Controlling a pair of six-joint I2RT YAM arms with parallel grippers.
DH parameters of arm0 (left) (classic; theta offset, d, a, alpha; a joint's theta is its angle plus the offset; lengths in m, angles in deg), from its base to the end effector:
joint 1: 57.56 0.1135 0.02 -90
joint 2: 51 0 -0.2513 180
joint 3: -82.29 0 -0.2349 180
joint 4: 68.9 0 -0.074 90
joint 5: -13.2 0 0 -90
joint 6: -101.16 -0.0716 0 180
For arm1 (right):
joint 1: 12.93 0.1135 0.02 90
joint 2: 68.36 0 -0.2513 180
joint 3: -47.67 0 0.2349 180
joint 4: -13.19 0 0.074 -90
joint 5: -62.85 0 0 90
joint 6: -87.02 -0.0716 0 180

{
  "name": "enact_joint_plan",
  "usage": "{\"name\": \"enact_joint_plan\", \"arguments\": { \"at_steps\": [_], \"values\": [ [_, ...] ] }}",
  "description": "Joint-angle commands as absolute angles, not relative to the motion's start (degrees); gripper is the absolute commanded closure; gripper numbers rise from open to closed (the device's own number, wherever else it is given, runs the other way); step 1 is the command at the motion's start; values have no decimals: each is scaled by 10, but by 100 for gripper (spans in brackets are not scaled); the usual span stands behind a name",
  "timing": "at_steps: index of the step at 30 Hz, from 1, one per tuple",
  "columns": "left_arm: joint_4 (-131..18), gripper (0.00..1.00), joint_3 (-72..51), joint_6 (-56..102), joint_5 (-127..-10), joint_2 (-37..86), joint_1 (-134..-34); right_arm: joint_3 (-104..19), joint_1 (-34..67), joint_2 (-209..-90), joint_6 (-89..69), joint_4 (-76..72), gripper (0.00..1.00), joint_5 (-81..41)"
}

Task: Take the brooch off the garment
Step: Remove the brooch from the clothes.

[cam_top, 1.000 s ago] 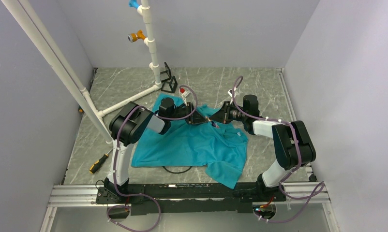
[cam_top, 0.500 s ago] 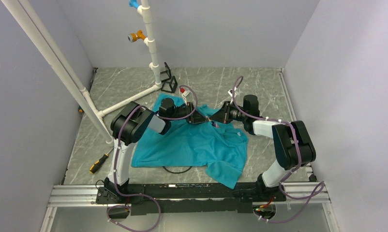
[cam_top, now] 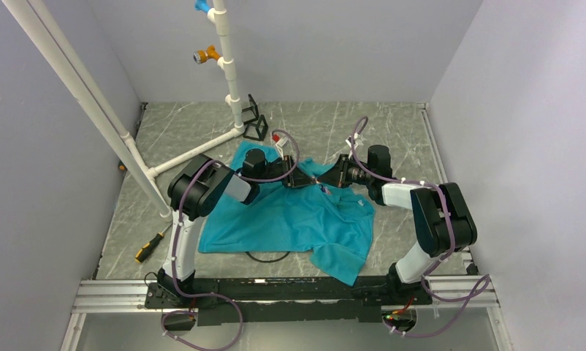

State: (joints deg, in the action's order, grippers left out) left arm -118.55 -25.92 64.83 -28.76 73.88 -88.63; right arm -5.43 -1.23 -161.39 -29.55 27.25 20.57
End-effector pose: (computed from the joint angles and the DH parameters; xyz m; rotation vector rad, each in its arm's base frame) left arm 0.3378 -0.2657 0.1245 0.3877 1.9115 -1.7335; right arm 0.3059 0.1174 0.1604 -0.2923 2.0663 1.2533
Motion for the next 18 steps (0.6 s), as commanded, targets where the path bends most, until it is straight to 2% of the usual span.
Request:
{"name": "enact_joint_plan", "arguments": {
  "at_steps": [1, 10, 18],
  "values": [
    [-1153, 70, -263, 628, -333, 726, -887, -55, -7, -1605, -309, 317, 100, 234],
    [-1176, 71, -267, 641, -326, 735, -887, -55, -17, -1595, -312, 322, 100, 230],
    [-1240, 58, -273, 657, -291, 737, -886, -55, -26, -1594, -299, 312, 100, 223]
  ]
}}
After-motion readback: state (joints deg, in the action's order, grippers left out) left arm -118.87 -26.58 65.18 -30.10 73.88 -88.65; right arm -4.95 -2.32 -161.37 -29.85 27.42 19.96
